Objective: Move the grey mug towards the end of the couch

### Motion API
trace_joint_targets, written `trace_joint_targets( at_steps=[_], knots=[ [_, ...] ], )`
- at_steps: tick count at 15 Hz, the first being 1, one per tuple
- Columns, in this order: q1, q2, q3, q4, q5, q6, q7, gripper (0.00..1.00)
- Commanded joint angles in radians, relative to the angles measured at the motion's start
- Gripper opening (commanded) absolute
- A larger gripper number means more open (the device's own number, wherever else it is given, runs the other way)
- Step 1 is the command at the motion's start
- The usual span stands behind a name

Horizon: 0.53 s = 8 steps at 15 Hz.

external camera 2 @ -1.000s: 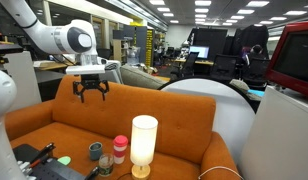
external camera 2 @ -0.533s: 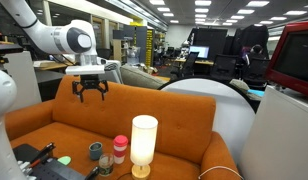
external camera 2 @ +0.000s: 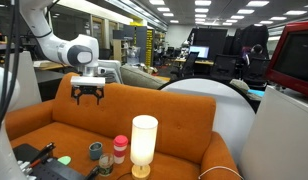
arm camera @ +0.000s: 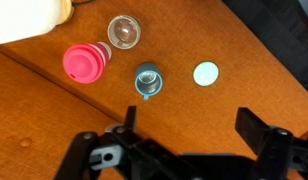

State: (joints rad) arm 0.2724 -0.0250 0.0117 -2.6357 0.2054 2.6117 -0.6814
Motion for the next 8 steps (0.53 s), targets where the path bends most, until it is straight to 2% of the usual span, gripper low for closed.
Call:
trace_joint_targets(
  at_steps=[1, 3, 4, 8],
  knots=[
    [-0.062, 0.135, 0.048, 0.103, 0.086, 0.005, -0.114, 1.00],
    [-0.094, 0.199, 0.063, 0.149, 0.009, 0.019, -0.076, 1.00],
    [-0.106, 0.150, 0.083, 0.107, 0.024, 0.010, -0.063, 1.00],
    [-0.129, 0.207, 0.098, 0.150, 0.001, 0.015, -0.059, 1.00]
  ],
)
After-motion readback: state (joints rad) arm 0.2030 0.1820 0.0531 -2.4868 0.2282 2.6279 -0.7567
